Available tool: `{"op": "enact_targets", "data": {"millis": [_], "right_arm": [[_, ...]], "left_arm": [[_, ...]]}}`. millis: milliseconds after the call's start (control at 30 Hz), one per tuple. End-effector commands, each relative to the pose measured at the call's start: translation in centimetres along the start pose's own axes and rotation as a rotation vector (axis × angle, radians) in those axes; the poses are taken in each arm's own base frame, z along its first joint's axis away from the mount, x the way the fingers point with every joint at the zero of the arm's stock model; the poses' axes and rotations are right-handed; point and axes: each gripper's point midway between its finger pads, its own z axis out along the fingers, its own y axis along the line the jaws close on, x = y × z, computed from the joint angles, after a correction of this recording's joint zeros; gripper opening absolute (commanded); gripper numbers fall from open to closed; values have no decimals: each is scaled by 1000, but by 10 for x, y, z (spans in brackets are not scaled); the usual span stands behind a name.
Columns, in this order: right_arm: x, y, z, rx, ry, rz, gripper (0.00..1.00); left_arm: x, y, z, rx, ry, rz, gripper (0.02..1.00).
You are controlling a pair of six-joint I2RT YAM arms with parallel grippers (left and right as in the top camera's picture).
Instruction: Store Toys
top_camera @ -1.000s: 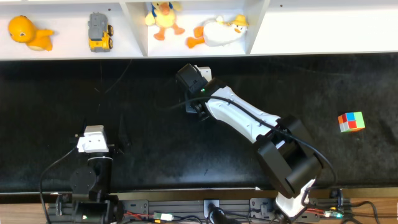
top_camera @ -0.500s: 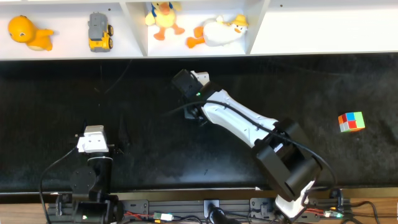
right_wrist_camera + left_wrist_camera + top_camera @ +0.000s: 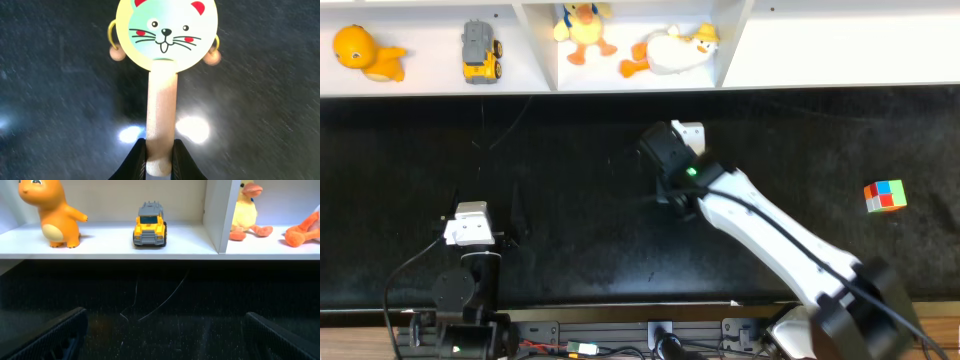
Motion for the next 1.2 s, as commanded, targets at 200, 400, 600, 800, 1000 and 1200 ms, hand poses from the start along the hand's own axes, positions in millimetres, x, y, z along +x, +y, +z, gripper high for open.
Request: {"op": "enact_targets", "data": {"millis": [200,400,600,800,1000,1200], "right_arm": [[15,-70,-34,71,-107,97,62],[3,-114,-48,155,-163,87,62],[-4,-140,-48,196,-160,110,60],[-22,-156,-53,216,-200,91,58],[-46,-171,-55,214,-229,80,60],[-85,-178,-55,180,-258,54,47]], "left_arm": [[-1,0,-1,1,-6,19,998],[-1,0,-1,1,-6,19,998],[-1,0,-1,1,-6,19,996],[-1,0,-1,1,-6,19,998],[-1,0,-1,1,-6,19,998],[-1,0,-1,1,-6,19,998]]}}
